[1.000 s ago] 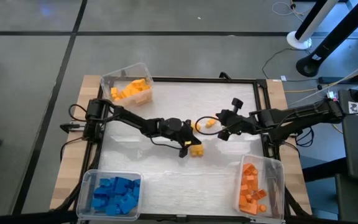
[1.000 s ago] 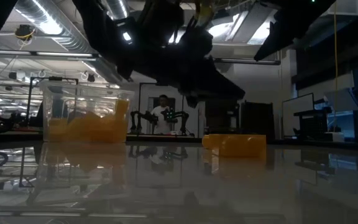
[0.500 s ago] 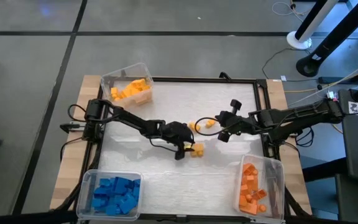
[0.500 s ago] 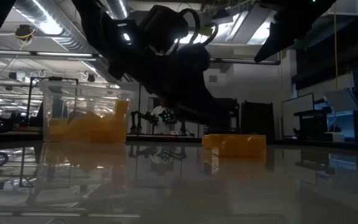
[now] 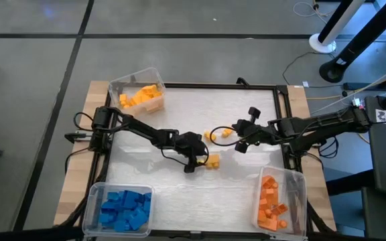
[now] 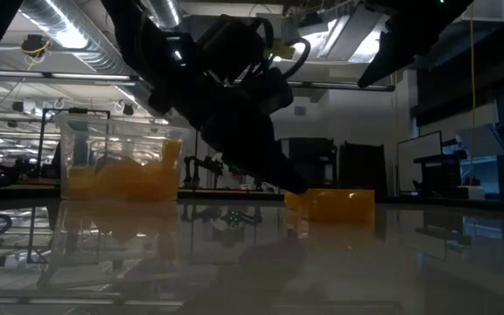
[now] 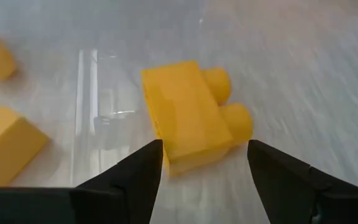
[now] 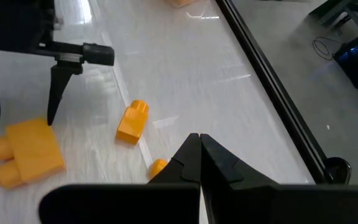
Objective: Sort blocks
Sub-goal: Put the yellow game piece into the top transparent bin
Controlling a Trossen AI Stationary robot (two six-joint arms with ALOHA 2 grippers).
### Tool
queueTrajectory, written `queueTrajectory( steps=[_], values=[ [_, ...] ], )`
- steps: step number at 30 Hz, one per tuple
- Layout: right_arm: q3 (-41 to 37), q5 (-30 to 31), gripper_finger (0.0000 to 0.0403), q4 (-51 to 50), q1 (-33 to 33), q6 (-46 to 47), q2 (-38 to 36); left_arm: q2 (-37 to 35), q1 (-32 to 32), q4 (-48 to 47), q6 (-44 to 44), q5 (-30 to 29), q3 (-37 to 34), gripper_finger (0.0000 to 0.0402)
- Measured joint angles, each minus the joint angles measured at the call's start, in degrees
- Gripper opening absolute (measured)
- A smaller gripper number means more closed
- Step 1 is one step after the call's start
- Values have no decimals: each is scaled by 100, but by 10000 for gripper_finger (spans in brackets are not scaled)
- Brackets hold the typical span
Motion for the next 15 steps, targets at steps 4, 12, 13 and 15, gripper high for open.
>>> queueTrajectory(
  steps=[4, 12, 13, 15],
  values=[
    [0, 2, 1, 0, 0, 0, 0, 100, 1, 88, 185, 22, 0, 224],
    [0, 2, 1, 0, 0, 0, 2, 302, 7, 376, 472, 23, 2, 224],
    [-1, 2, 1, 0, 0, 0, 2, 317, 7, 374, 491, 21, 1, 224],
    [0, 4, 1, 2, 0, 2, 2, 332, 6, 407, 494, 21, -4, 224]
  ],
)
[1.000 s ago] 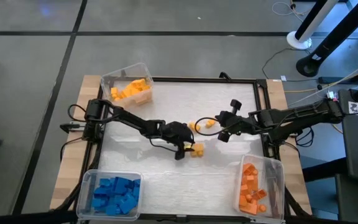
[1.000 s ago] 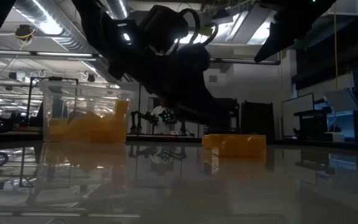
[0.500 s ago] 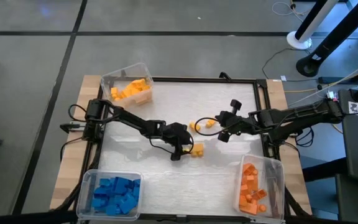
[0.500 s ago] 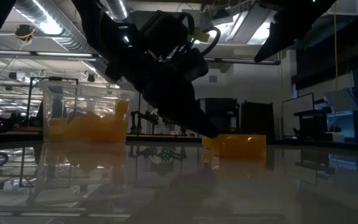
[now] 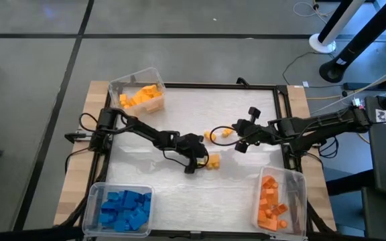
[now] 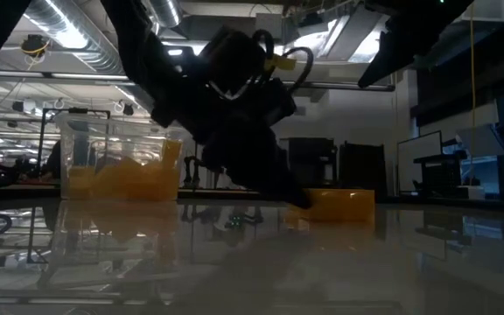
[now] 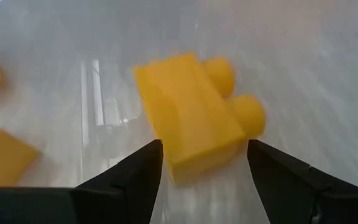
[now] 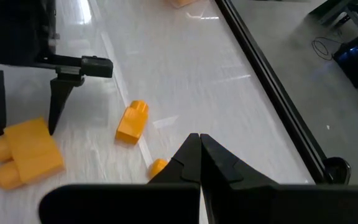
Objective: Sort blocks
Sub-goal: Put the yellow game piece into the top transparent bin
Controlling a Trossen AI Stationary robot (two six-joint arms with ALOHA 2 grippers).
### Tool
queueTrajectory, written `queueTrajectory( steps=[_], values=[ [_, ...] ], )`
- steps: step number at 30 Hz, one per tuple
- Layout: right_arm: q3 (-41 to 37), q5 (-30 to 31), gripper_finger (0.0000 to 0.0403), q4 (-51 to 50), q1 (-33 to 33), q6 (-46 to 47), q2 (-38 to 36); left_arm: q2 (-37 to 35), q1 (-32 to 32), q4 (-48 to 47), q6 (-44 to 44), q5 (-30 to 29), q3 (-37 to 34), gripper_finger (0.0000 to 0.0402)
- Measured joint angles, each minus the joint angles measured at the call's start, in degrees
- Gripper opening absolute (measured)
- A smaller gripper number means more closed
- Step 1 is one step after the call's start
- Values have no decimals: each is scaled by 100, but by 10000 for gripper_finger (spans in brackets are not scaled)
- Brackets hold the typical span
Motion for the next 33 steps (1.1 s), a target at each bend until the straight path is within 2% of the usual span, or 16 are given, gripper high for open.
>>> queueTrajectory(
  steps=[3, 6, 15, 17, 20, 24, 27, 33],
  values=[
    [-1, -2, 1, -4, 0, -2, 0, 32, -7, 189, 22, 2, 4, 217],
    [-2, -2, 1, -4, 0, -1, 0, 91, -10, 430, 44, 2, 4, 188],
    [-2, -2, 1, -6, 0, -2, 0, 103, -4, 580, 20, -1, 4, 26],
    [-2, -2, 1, -4, 0, -2, 0, 103, -4, 580, -8, -1, 4, 8],
    [-2, -2, 1, -6, 0, -2, 0, 103, -4, 570, -64, -1, 4, 18],
    [-2, -85, 1, -6, 0, 34, 0, 103, -10, 562, -579, -49, 4, 35],
    [-2, -259, 1, -22, 0, 445, 120, 103, -10, 560, -703, -76, 4, 53],
    [-3, -823, 1, -367, 0, 909, 947, 103, -10, 568, -779, -261, 4, 113]
  ],
)
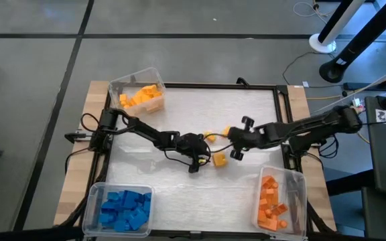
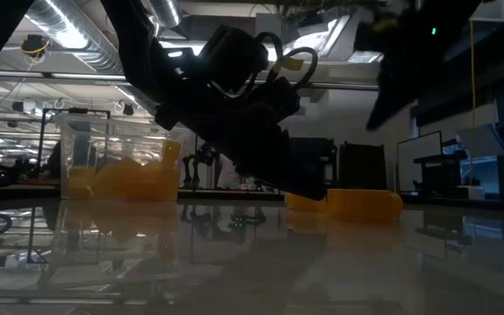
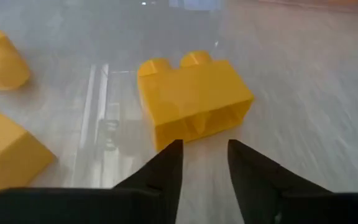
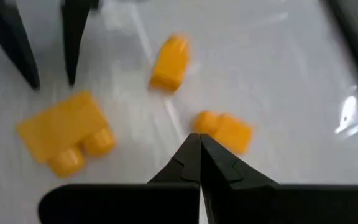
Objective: Sort blocks
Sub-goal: Put the yellow game piece into the top transparent bin
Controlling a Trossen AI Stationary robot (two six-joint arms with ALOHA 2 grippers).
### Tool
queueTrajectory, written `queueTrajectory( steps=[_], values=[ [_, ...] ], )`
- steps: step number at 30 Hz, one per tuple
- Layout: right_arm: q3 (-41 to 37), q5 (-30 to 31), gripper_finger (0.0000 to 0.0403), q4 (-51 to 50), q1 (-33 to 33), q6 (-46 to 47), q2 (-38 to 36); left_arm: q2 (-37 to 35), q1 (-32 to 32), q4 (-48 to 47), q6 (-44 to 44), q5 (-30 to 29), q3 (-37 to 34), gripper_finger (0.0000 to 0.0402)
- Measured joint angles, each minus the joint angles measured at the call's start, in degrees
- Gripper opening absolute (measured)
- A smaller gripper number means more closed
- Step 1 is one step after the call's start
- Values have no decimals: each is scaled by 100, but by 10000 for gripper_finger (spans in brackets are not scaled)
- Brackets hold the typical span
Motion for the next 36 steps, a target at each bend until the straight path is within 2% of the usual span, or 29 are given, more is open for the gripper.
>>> queueTrajectory(
  steps=[6, 9, 14, 26, 36],
  values=[
    [-3, -542, 1, 192, 5, 15, 902, 20, -49, 121, -554, -3, 0, 146],
    [-3, -737, 1, 347, 4, 21, 1257, 44, -101, 272, -817, -4, 0, 149],
    [-3, -851, 1, 638, 4, 153, 1667, 44, -185, 347, -744, -6, -2, 148],
    [-1, -1322, 1, 1512, 4, 171, 2086, 44, -225, 274, -736, -281, -2, 150],
    [-1, -1339, 1, 1872, 4, 169, 2084, 252, -223, 502, -909, -282, 3, 150]
  ],
)
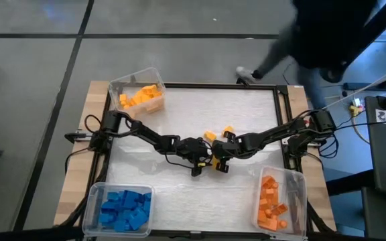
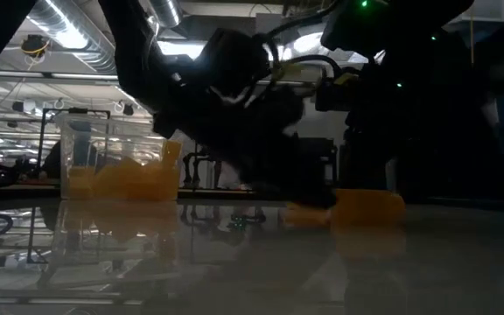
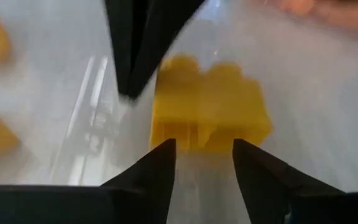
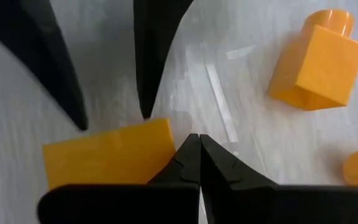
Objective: Sort blocks
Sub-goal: Put the yellow game piece into the top transparent bin
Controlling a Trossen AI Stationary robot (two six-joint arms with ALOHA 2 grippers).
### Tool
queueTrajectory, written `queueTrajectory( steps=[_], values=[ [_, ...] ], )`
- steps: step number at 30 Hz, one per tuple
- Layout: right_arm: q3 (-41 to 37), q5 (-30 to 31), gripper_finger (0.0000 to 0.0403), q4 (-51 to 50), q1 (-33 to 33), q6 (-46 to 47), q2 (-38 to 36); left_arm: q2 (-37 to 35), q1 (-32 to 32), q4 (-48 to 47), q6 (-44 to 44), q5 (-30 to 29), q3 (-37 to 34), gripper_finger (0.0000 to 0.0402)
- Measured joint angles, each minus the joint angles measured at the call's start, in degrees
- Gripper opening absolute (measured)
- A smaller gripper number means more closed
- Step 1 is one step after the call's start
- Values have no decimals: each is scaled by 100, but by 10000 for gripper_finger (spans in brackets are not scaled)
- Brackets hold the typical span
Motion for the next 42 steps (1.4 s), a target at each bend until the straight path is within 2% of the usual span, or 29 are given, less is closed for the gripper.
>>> queueTrajectory(
  steps=[10, 24, 32, 42],
  values=[
    [0, 205, 1, -6, 0, -300, -2, 121, -48, -40, 54, 32, 0, 150],
    [0, 166, 1, -20, 2, -350, -10, 133, -546, 148, 495, 17, 0, 150],
    [0, 258, 1, -10, 1, -477, -11, 132, -638, 394, 650, -589, 0, 150],
    [2, 258, 1, -8, 2, -479, -11, 132, -635, 264, 516, -774, 0, 150]
  ],
)
